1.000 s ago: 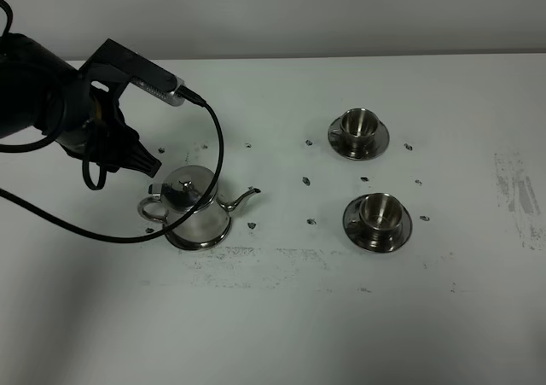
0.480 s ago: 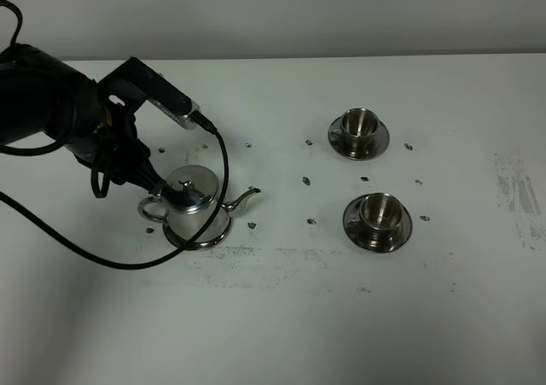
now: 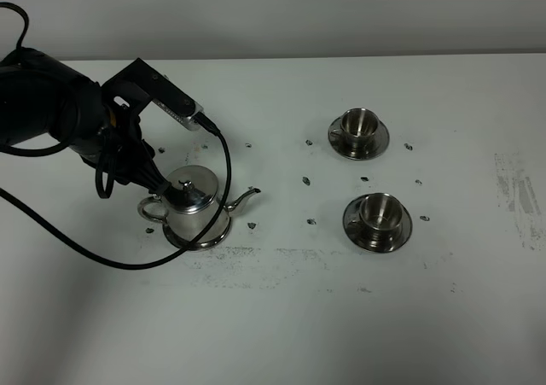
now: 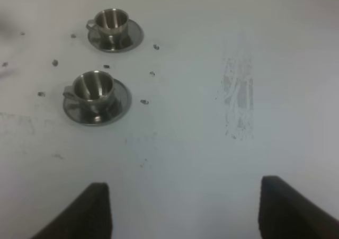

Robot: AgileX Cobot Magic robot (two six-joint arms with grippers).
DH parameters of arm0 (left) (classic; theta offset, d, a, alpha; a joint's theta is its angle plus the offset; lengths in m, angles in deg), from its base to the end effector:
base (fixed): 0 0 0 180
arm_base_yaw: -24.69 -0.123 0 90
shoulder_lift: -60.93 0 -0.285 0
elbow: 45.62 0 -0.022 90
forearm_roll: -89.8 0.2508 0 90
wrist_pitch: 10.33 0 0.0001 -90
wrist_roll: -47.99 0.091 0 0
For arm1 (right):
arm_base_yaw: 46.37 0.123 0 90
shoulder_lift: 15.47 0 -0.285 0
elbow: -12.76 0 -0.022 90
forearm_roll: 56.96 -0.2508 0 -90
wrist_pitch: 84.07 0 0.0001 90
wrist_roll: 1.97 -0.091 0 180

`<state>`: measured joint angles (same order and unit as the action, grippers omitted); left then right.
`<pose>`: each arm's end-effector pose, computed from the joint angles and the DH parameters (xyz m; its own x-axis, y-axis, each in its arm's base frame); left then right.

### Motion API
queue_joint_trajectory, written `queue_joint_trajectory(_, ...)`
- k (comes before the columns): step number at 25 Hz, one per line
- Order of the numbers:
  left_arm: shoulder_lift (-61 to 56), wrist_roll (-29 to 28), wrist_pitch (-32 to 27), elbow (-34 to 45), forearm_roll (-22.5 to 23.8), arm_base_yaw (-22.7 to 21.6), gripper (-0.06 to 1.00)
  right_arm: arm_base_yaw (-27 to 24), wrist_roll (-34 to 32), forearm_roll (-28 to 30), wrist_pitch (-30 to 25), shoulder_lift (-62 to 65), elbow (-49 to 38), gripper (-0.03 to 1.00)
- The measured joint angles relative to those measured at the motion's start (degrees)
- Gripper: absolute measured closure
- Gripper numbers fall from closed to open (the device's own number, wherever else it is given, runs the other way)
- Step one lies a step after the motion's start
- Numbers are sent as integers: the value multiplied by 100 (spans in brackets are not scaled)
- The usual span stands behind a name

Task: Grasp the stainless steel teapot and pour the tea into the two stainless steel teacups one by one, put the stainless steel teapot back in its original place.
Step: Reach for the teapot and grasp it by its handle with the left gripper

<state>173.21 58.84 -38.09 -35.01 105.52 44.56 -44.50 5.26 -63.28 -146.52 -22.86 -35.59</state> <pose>0.3575 -0.1170 0.1910 -0.6208 0.6674 -0.4113 0.5930 0.7429 0.3105 -0.0081 0.0086 0.2764 -0.4597 -0.0896 -0.8835 -0.1534 0.9879 -0.0204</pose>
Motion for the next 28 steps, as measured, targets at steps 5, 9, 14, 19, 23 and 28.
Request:
queue_joint_trajectory(5, 0, 247, -31, 0, -125, 0, 58, 0, 0, 0, 0, 0, 0, 37)
queue_joint_trajectory(9, 0, 513, -31, 0, -172, 5, 58, 0, 0, 0, 0, 0, 0, 37)
queue_joint_trajectory(14, 0, 628, -52, 0, -179, 5, 58, 0, 5, 0, 0, 0, 0, 37)
queue_joint_trajectory(19, 0, 759, -92, 0, -308, 91, 60, 0, 5, 0, 0, 0, 0, 37)
queue_joint_trajectory(23, 0, 870, -156, 0, -413, 118, 61, 0, 5, 0, 0, 0, 0, 37)
queue_joint_trajectory(28, 0, 911, -412, 0, -443, 118, 62, 0, 0, 0, 0, 0, 0, 37)
